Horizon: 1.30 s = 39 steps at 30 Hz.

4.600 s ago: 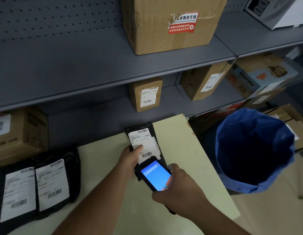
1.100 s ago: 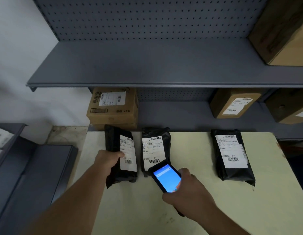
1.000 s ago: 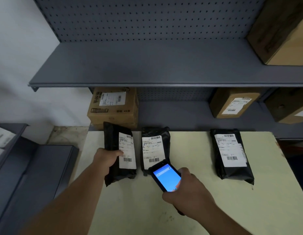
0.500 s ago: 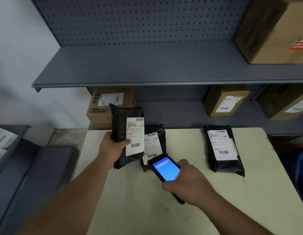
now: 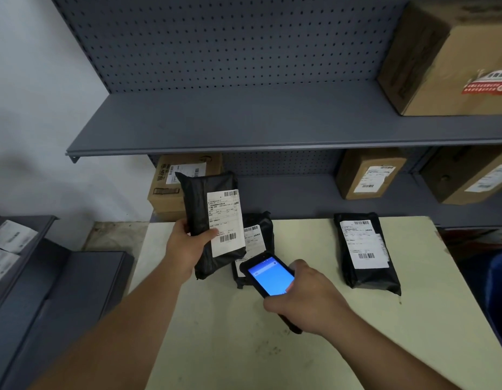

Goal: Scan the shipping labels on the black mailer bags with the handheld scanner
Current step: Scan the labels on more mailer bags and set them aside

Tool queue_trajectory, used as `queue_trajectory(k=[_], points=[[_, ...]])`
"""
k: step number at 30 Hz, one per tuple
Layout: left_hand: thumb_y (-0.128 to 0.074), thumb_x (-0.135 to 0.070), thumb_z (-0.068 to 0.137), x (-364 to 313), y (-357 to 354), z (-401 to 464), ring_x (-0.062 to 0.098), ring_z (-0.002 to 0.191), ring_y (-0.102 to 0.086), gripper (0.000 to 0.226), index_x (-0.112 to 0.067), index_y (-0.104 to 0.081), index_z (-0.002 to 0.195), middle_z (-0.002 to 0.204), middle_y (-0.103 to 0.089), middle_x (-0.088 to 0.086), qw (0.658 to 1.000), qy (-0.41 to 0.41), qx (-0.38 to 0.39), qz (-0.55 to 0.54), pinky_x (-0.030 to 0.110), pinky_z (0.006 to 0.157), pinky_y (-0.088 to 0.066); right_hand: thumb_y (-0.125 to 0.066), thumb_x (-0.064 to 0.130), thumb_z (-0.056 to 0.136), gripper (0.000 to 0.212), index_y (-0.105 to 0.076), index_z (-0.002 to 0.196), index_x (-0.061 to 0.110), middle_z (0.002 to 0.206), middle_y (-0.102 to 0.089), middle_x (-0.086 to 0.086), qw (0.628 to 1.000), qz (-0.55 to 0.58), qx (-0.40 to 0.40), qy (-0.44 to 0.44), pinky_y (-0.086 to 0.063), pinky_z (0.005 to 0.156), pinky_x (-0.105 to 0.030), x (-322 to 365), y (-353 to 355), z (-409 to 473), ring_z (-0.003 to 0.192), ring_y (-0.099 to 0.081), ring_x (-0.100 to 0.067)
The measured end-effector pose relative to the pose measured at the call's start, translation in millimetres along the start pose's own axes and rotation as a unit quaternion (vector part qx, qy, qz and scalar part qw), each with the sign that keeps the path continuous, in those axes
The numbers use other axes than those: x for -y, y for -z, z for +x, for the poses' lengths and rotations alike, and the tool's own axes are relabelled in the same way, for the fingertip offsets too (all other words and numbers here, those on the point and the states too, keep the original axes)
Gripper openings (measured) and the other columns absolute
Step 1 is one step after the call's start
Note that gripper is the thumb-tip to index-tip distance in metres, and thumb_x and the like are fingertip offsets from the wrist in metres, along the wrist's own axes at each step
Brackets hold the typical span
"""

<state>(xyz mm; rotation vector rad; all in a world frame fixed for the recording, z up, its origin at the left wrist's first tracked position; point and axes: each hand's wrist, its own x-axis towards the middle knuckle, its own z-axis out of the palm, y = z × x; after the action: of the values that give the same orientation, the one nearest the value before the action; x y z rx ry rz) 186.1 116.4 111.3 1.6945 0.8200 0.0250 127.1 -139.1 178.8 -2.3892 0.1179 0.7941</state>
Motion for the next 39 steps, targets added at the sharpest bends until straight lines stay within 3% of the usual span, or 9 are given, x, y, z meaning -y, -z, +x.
queue_trajectory(k=[11, 15, 21, 26, 36, 39], points=[[-0.088, -0.019, 0.081, -2, -6, -3, 0.034, 0.123, -0.066, 0.068, -0.014, -0.053, 0.139, 0.139, -0.066, 0.007, 1.000, 0.001, 0.001, -0.007, 0.055, 0.103, -0.056, -0.081, 0.043, 0.069, 0.054, -0.051, 0.110, 0.025, 0.101, -0.062, 0.004, 1.000, -0.005, 0.008, 0.003, -0.057, 0.068, -0.034, -3, 3, -2, 0.090, -0.068, -0.018], [-0.087, -0.018, 0.082, -3, -9, -3, 0.033, 0.123, -0.065, 0.068, -0.014, -0.052, 0.140, 0.140, -0.065, 0.007, 1.000, 0.001, 0.003, -0.011, 0.052, 0.101, -0.057, -0.080, 0.042, 0.069, 0.055, -0.052, 0.112, 0.024, 0.102, -0.064, 0.004, 1.000, 0.000, 0.002, -0.004, -0.062, 0.075, -0.039, -6, 3, -2, 0.091, -0.069, -0.018], [-0.087, -0.019, 0.083, -3, -17, -2, 0.033, 0.124, -0.065, 0.068, -0.013, -0.052, 0.140, 0.139, -0.065, 0.007, 1.000, 0.002, 0.006, -0.010, 0.051, 0.101, -0.057, -0.080, 0.043, 0.069, 0.053, -0.051, 0.109, 0.024, 0.101, -0.064, 0.003, 1.000, 0.011, 0.001, -0.010, -0.058, 0.069, -0.034, -14, 6, 0, 0.089, -0.070, -0.018], [-0.088, -0.021, 0.082, -1, -32, -2, 0.032, 0.124, -0.065, 0.068, -0.015, -0.053, 0.140, 0.138, -0.066, 0.005, 1.000, 0.008, 0.020, -0.007, 0.049, 0.101, -0.056, -0.079, 0.045, 0.067, 0.055, -0.051, 0.110, 0.025, 0.101, -0.064, 0.003, 1.000, 0.013, -0.005, -0.019, -0.061, 0.074, -0.037, -24, 13, 1, 0.089, -0.069, -0.018], [-0.090, -0.028, 0.078, 4, -94, -11, 0.031, 0.120, -0.067, 0.064, -0.018, -0.059, 0.133, 0.128, -0.070, 0.000, 0.996, 0.024, 0.074, 0.038, 0.053, 0.102, -0.056, -0.079, 0.043, 0.067, 0.055, -0.053, 0.111, 0.024, 0.099, -0.064, 0.003, 0.998, 0.037, -0.017, -0.054, -0.064, 0.078, -0.041, -58, 43, 4, 0.087, -0.071, -0.019], [-0.090, -0.032, 0.077, 7, -118, -14, 0.030, 0.117, -0.069, 0.061, -0.019, -0.064, 0.130, 0.129, -0.073, 0.002, 0.993, 0.022, 0.099, 0.052, 0.048, 0.100, -0.057, -0.080, 0.043, 0.068, 0.057, -0.052, 0.114, 0.024, 0.099, -0.064, 0.003, 0.996, 0.048, -0.020, -0.067, -0.063, 0.077, -0.040, -70, 53, 5, 0.088, -0.071, -0.018]])
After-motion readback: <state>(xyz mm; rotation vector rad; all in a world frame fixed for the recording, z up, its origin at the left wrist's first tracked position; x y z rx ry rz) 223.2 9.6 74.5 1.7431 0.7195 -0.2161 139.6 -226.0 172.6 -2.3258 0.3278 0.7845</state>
